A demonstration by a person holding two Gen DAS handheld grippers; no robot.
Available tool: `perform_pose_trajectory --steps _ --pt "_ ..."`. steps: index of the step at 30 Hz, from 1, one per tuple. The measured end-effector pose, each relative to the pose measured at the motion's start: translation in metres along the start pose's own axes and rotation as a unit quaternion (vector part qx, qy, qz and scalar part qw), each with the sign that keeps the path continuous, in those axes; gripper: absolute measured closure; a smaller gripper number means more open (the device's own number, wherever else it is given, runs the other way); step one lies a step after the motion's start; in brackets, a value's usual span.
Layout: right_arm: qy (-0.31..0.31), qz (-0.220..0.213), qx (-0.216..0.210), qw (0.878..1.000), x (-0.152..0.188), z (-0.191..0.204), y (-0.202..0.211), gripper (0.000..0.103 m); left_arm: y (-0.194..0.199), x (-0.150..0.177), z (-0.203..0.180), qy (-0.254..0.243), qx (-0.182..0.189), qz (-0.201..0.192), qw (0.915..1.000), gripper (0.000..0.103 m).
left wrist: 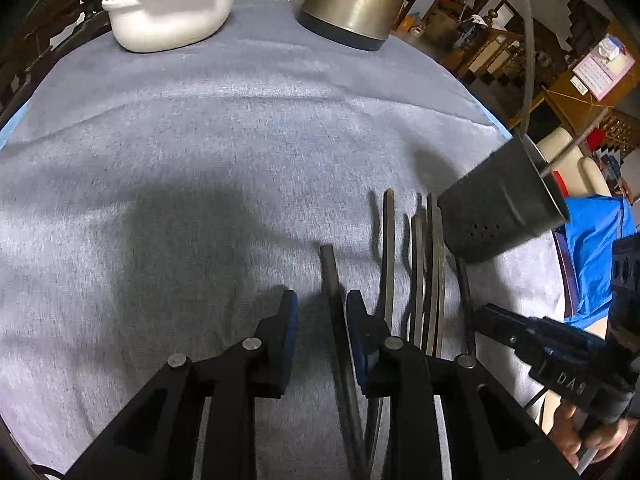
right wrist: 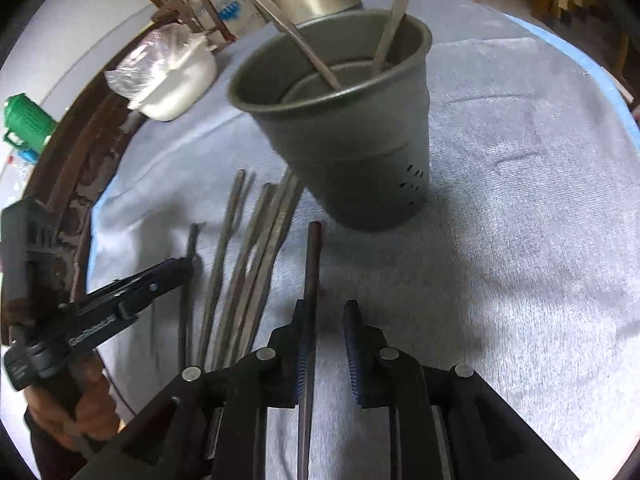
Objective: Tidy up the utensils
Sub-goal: 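Grasp another chopstick with the left gripper while the right gripper grasps one too, then carry the chopstick in the left gripper over the cup while the right gripper carries its own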
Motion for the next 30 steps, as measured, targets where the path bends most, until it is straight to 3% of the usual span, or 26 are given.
perform_pose_trajectory --steps 6,7,10,13,23,30 --pt "0.042 0.011 0.048 0.998 -0.008 0.023 -0.014 0.086 -0.009 -0.013 -0.003 0.006 -0.013 0.007 0.9999 0.078" --pt "0.051 0.008 0.054 0.997 -0.008 0.027 -0.014 0.093 -0.01 -0.014 -0.003 0.006 -0.017 0.006 0.9998 0.081" --pt "0.057 0.009 0.036 0.998 -0.007 0.026 -0.013 0.094 -0.01 -0.013 -0.004 0.006 -0.019 0.004 0.9998 0.094" --pt "0.06 -0.008 0.003 0.998 -0.006 0.022 -0.004 0.094 -0.005 -0.009 -0.005 0.008 -0.022 -0.013 0.9996 0.095" --pt "0.091 -0.093 -0.068 0.989 0.008 0.017 0.054 0.095 0.063 0.002 -0.022 0.001 0.002 -0.13 0.9916 0.095" --pt "0.126 -0.183 -0.1 0.97 0.014 0.033 0.105 0.096 0.129 0.005 -0.045 -0.015 0.01 -0.234 0.9721 0.096"
Point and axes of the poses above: each gripper's, at about its wrist camera, not at the fingertips, and y roughly against the way its jaws point, z to its left, x to its underside, the point moved 3 cm from there along -y, roughly the way its jaws point, and after that the axes turned 10 degrees about z, right-handed, at the moved point
